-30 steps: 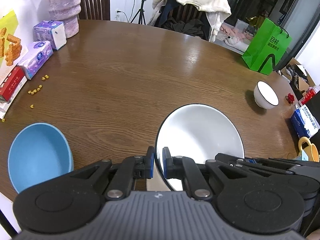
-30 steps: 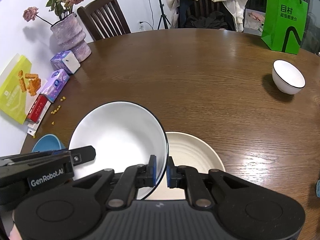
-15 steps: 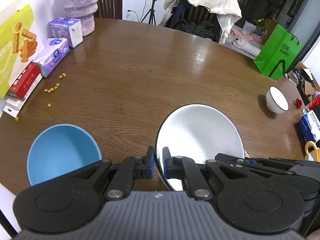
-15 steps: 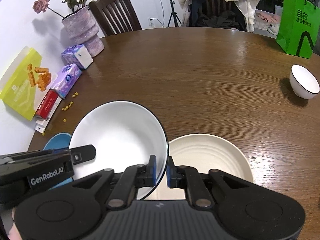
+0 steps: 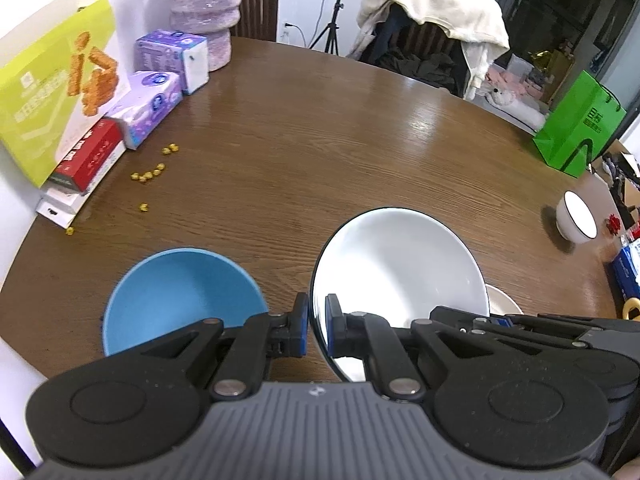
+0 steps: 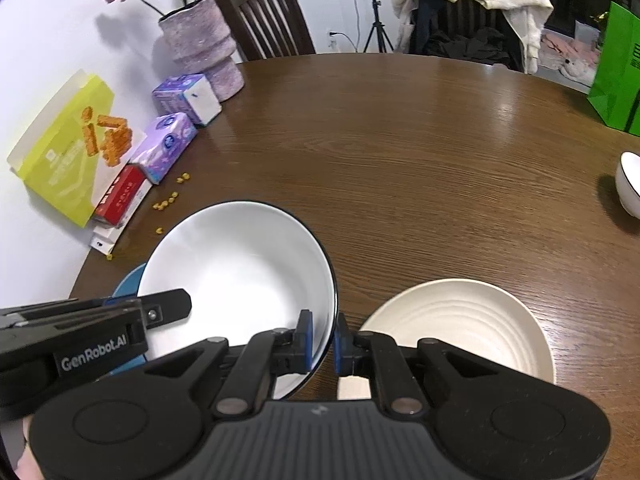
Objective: Organize plates and bowls
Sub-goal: 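Carry the held large white bowl toward the blue bowl with both grippers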
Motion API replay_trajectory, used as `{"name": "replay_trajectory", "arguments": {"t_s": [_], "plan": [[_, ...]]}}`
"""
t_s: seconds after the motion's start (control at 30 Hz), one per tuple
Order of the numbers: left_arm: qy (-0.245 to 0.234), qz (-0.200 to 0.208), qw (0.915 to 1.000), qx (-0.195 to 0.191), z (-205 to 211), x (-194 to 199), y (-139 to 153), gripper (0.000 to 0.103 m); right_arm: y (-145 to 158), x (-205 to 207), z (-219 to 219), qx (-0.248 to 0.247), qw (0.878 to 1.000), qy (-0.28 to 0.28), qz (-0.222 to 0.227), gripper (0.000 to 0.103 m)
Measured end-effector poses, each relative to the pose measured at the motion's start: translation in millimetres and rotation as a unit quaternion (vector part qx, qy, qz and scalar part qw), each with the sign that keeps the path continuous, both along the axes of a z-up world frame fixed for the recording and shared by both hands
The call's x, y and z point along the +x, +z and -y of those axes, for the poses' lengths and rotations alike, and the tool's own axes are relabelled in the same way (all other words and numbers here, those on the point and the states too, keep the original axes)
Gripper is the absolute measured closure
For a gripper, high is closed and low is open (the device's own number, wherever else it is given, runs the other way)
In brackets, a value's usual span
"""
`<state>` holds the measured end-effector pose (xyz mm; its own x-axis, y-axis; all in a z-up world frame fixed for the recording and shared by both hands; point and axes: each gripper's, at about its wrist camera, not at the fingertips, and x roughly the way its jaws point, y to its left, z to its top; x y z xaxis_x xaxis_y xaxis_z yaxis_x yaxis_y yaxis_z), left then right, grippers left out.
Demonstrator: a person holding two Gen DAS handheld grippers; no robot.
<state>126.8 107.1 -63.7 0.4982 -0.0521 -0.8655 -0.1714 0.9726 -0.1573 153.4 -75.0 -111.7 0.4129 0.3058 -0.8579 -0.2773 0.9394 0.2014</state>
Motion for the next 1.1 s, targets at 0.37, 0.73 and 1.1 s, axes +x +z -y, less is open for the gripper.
{"name": "replay_trajectory", "arguments": {"t_s": [0.37, 0.73, 1.1], "plan": [[0.020, 0.000, 0.9998, 0.003, -28.4, -7.2, 2.5, 0.094, 1.8, -2.3, -29.7, 0.001, 1.000, 0.021, -0.001, 0.093], [0.040, 0.000, 0.9992, 0.003, -54.6, -13.7, 3.3, 0.094, 2.5, -3.9, -57.8, 0.002, 0.999, 0.041, -0.001, 0.093], [0.058, -0.007, 0.9983, -0.001, -82.4, -21.6, -1.7, 0.094, -2.1, -6.0, -85.8, -0.001, 0.998, 0.061, -0.007, 0.093]]}}
